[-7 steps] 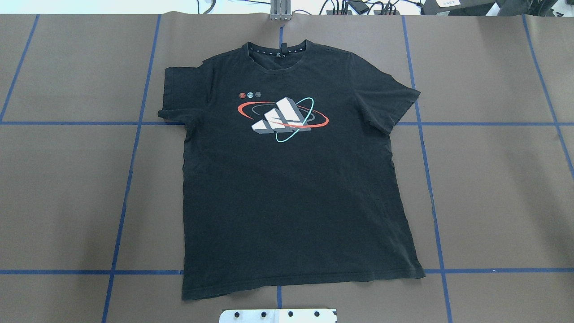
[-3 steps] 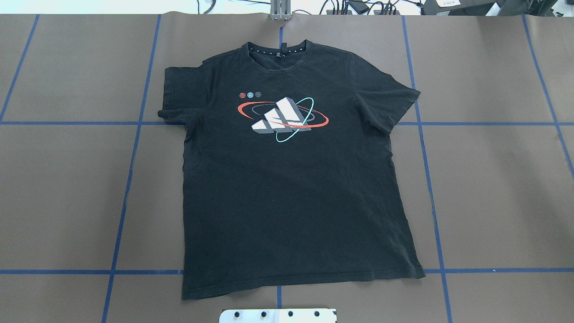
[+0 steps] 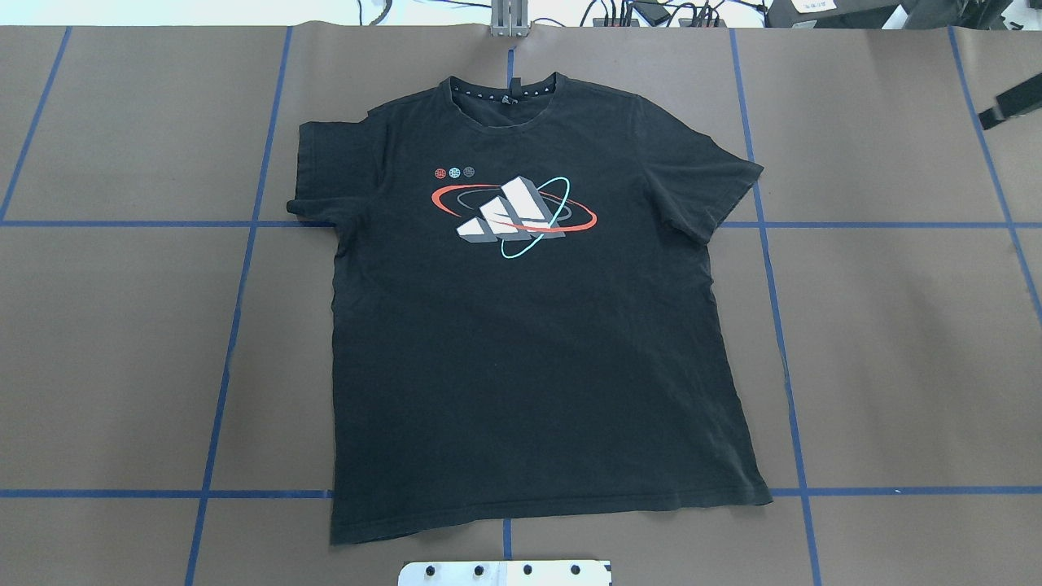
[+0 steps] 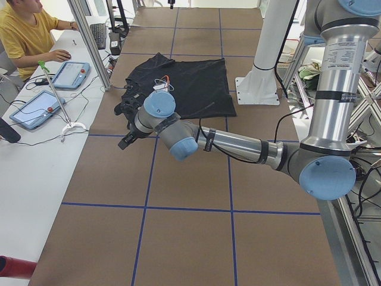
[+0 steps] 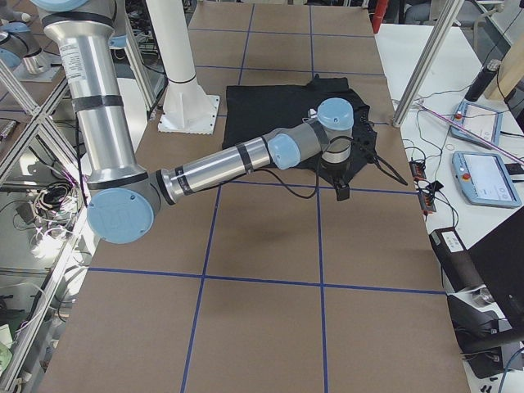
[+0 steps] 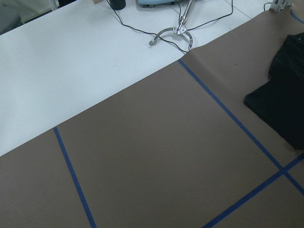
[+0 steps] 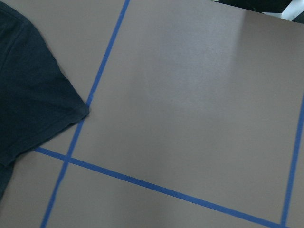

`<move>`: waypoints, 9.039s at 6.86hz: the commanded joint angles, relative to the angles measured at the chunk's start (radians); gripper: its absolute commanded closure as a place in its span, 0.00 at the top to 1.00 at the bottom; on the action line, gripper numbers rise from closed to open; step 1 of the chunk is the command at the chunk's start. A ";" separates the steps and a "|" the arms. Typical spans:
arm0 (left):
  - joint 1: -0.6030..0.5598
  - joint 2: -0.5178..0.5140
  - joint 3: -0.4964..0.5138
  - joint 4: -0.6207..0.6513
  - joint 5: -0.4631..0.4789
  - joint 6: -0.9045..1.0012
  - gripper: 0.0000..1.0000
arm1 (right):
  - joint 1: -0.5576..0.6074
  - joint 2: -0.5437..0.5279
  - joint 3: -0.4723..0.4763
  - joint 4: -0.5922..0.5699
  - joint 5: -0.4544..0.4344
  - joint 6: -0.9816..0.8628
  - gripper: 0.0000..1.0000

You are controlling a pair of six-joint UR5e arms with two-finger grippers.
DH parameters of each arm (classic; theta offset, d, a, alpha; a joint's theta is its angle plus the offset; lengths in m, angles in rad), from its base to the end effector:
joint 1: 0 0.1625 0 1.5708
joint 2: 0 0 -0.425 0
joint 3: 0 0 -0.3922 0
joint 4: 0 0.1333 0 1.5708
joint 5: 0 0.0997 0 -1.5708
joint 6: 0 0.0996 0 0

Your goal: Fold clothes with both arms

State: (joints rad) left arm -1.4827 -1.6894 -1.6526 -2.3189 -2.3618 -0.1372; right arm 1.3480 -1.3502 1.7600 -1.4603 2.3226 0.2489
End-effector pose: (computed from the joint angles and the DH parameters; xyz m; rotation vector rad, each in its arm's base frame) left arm -0.0139 -0.5530 0.4662 0.8081 0.8246 0.3310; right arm -0.0635 -0.5756 0.4345 0.3099 -0.8295 -0.1711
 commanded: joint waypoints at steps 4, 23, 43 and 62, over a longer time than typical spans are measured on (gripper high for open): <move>0.064 -0.101 0.105 -0.083 0.003 -0.065 1.00 | -0.269 0.175 -0.344 0.492 -0.201 0.468 0.99; 0.079 -0.096 0.111 -0.085 0.003 -0.065 1.00 | -0.411 0.266 -0.611 0.729 -0.365 0.561 0.02; 0.090 -0.146 0.123 -0.083 0.022 -0.138 1.00 | -0.568 0.557 -0.452 0.270 -0.530 0.871 1.00; 0.668 -0.521 0.682 -0.267 0.794 -0.866 0.52 | -0.332 0.230 -0.180 0.176 -0.278 0.467 1.00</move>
State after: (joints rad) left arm -0.8149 -2.2113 -0.9726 -2.5863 -1.5689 -1.0033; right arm 1.0165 -1.1198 1.5801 -1.2839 2.0453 0.7164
